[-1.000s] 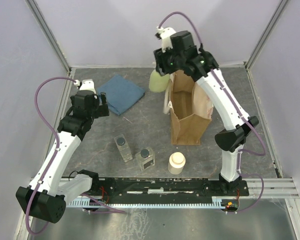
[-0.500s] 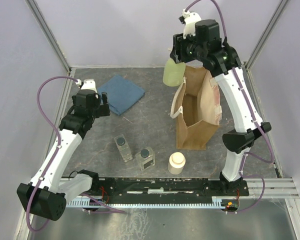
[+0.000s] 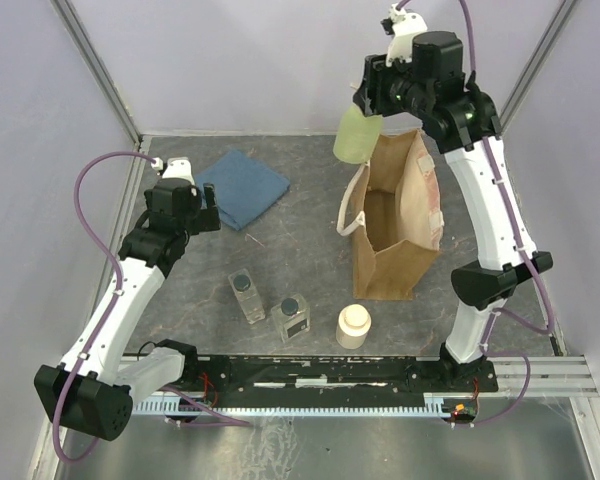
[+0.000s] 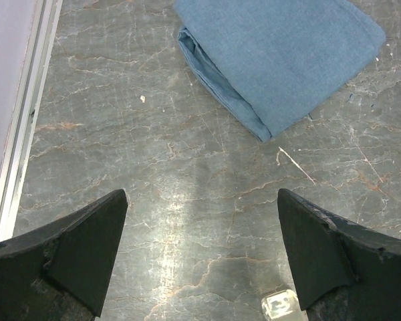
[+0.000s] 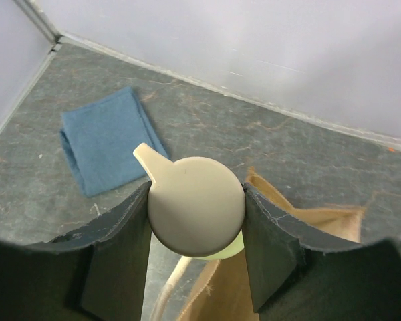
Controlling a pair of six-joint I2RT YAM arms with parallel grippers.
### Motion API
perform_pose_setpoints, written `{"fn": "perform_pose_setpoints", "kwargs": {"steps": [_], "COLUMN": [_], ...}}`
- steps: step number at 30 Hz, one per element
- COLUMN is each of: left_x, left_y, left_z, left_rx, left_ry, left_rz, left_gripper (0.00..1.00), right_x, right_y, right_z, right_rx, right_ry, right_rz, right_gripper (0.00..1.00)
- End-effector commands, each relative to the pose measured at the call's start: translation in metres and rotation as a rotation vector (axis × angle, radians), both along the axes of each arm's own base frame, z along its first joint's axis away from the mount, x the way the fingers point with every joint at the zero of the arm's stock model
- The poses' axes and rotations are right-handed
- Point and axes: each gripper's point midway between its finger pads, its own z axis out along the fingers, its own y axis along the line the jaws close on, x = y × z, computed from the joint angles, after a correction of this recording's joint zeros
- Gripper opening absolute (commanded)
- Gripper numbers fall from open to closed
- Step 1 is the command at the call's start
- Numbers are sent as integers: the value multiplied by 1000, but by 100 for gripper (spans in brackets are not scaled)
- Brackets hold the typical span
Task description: Place the personal care products into the canvas bag
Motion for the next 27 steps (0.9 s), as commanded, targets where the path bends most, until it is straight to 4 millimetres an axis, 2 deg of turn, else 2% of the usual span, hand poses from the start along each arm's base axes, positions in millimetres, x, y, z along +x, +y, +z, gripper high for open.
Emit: {"fn": "perform_pose_setpoints", "kwargs": {"steps": [1,9,12,20,27], "left_x": [7,8,9,9,8], "left_y": [-4,-5,-6,-5,-6], "left_z": [5,4,5,6,6], "left_rx": [-9,-14,-17,-10,-16], "left_ry": [-32,-28,-32,-31,-33], "left_rz": [-20,-24,-27,-30,-31], "left_gripper": [100,100,100,100,100], "right_x": [-20,-22,-20,-6,11], "right_y": [-57,-72,-70,-61,-55], "right_z": [90,81,56,-33,-88], "right_rx": [71,73,54,20,-20], "right_ry": [-252,-229,-169,-14,40], "right_rz": [-153,-162,-154,-140,-123], "right_gripper": [0,0,0,0,0]}}
